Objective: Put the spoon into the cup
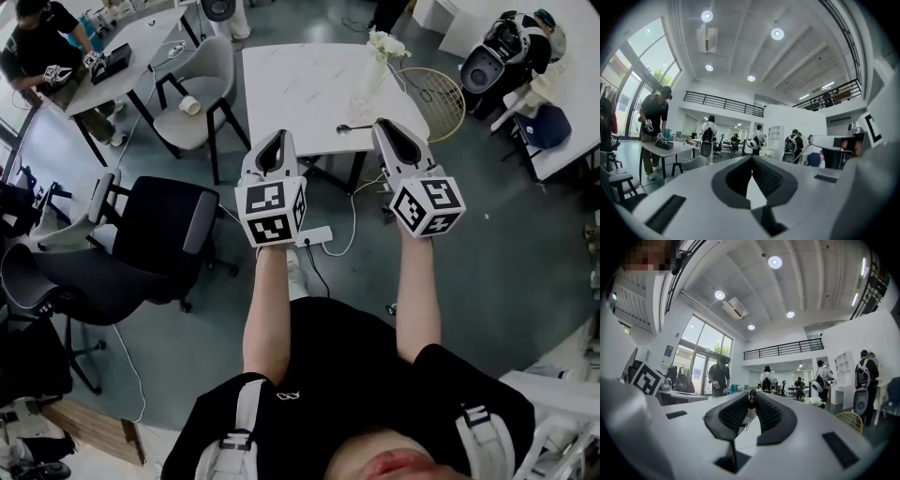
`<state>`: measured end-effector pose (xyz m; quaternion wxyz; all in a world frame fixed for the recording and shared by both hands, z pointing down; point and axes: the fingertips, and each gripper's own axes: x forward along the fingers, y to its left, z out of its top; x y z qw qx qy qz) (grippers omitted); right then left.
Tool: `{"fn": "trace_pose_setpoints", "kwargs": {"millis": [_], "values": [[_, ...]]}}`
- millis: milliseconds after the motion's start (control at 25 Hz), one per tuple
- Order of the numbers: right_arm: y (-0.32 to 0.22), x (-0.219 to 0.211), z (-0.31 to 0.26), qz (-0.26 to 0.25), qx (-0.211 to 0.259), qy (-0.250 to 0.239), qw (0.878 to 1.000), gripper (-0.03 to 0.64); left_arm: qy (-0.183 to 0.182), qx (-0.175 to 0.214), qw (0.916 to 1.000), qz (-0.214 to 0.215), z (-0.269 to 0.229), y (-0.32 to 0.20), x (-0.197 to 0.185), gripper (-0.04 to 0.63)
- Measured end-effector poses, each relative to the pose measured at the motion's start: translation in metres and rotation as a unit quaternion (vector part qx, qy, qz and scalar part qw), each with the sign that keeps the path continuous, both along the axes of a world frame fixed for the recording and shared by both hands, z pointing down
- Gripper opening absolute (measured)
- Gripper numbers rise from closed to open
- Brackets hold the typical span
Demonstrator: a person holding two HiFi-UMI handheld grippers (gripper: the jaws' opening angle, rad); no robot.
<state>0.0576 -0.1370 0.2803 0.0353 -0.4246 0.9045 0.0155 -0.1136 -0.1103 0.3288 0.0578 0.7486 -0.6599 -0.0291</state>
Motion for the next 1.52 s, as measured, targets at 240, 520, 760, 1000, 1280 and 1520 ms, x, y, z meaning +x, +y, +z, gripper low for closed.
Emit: {"fn": "trace_pose_setpoints", "kwargs": {"millis": [240,520,760,1000,1280,1520], "values": [[-0.067,-0.040,0.049,-0.014,-0.048,0.022,0.999,0.054,0.012,-0.052,0.9986,-0.005,0.051,-0.065,-0.028,0.017],[-0.150,-0.064,0.085,-0.004,-0.104,0.019,0.994,0.054,0.008,-0.104,0.9945,0.003,0.081,-0.146,-0.054,0.017],[-0.206,-0.062,0.106,0.019,-0.132,0.025,0.991,0.054,0.015,-0.132,0.9909,0.023,0.103,-0.205,-0.054,0.017],[-0.224,-0.043,0.134,0.048,-0.167,0.047,0.984,0.054,0.032,-0.161,0.9851,0.053,0.131,-0.231,-0.035,0.017],[-0.245,-0.025,0.149,0.062,-0.178,0.053,0.981,0.054,0.038,-0.176,0.9818,0.061,0.147,-0.257,-0.022,0.017],[-0.277,0.021,0.151,0.096,-0.176,0.047,0.979,0.054,0.024,-0.182,0.9812,0.061,0.146,-0.275,-0.007,0.017]]}}
